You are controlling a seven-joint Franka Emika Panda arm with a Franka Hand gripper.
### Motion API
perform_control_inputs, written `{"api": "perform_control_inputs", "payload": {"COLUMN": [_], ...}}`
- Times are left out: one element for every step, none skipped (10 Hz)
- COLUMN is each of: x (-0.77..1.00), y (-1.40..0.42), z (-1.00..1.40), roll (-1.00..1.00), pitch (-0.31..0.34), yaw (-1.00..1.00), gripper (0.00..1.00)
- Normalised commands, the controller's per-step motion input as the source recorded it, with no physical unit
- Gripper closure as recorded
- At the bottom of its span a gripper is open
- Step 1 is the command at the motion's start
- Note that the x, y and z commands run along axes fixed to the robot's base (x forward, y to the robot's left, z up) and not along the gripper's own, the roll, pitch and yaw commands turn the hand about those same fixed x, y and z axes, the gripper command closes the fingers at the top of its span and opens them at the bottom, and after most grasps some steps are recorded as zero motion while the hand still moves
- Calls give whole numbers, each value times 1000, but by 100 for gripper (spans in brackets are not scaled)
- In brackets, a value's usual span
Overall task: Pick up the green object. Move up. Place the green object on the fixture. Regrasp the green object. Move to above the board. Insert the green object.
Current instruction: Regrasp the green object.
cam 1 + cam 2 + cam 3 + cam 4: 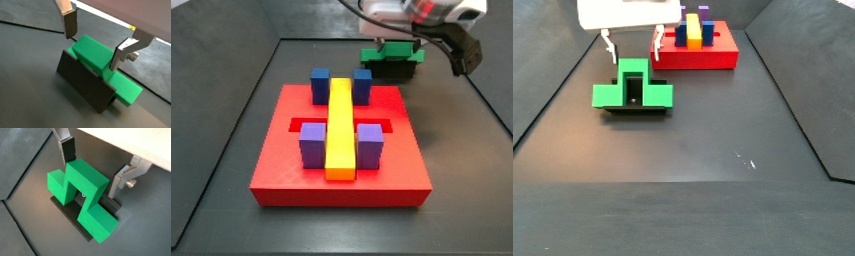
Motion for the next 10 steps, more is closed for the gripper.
{"api": "perform_control_inputs", "payload": {"x": [83,86,71,69,0,0,0,91,180,126], "y": [0,0,0,0,0,0,0,29,97,66], "z": [-234,-137,-91,-69,-94,-51,-26,-46,-11,0], "roll": [457,586,606,589,360,123,97,180,260,289], "pitch": [103,189,214,220,137,63,46,49,49,49], "yaw": [-71,-131,-143,-146,-77,-26,0,0,74,103], "gripper": [0,0,0,0,0,0,0,0,0,0]}}
